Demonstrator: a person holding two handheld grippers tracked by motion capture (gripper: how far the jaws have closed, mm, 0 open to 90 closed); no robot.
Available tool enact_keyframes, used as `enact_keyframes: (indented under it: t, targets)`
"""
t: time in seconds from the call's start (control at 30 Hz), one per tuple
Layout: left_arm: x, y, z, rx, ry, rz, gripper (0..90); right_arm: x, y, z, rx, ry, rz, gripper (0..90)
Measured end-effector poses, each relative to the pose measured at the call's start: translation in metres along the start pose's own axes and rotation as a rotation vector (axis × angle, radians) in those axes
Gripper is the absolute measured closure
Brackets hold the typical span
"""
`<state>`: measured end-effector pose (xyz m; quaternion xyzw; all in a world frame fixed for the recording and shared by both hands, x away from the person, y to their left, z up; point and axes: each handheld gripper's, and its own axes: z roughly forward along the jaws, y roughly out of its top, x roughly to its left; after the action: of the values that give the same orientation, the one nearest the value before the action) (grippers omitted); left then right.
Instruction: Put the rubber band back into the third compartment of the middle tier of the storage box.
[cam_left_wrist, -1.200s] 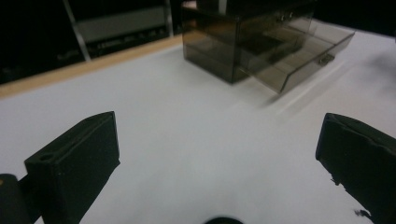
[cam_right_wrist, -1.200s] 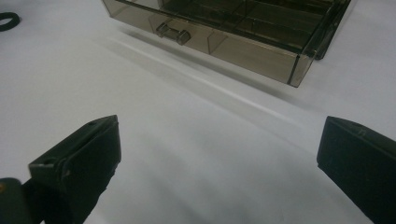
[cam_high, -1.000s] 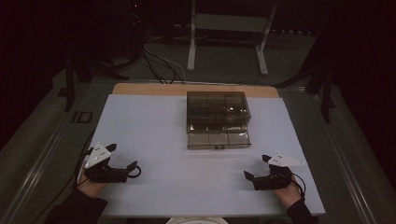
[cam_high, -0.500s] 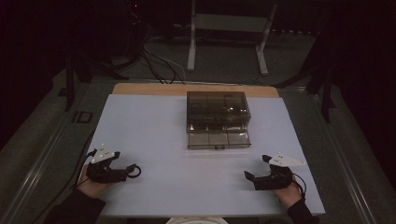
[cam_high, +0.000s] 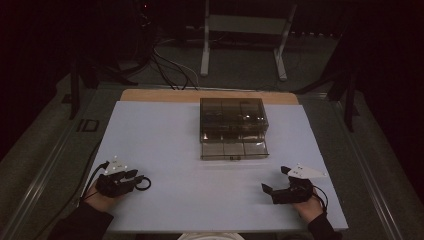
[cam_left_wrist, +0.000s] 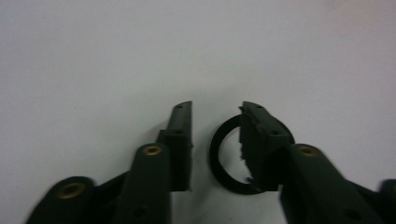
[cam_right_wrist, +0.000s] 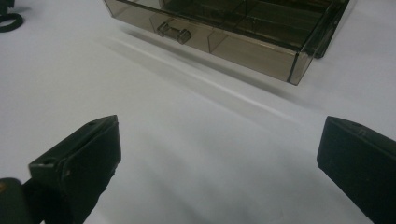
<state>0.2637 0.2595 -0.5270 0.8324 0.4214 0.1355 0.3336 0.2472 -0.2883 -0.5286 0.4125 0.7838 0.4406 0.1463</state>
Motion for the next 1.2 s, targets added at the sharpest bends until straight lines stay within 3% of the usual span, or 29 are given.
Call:
enact_keyframes:
  t: [0.4,0.67,0.9,1.2]
  targets:
    - [0.0027,0.0,0.0082,0.038,-0.017,0.013,78.1,-0.0002,-0.0002,0.0001,0.001,-0.002,-0.004,0.0]
    - [0.0042,0.0001,0.0081,0.044,-0.023,-0.007,88.5,-0.0004,-0.0001,-0.0004,-0.001,-0.003,-0.001,0.0]
    - [0.0048,0.0026,0.0074,0.06,-0.036,-0.017,90.0,0.0,-0.0005,-0.0001,0.002,-0.004,-0.002,0.0]
    - [0.0027,0.0078,0.0042,0.062,-0.048,0.001,90.0,0.0001,0.0,-0.0005,-0.002,-0.013,-0.008,0.0]
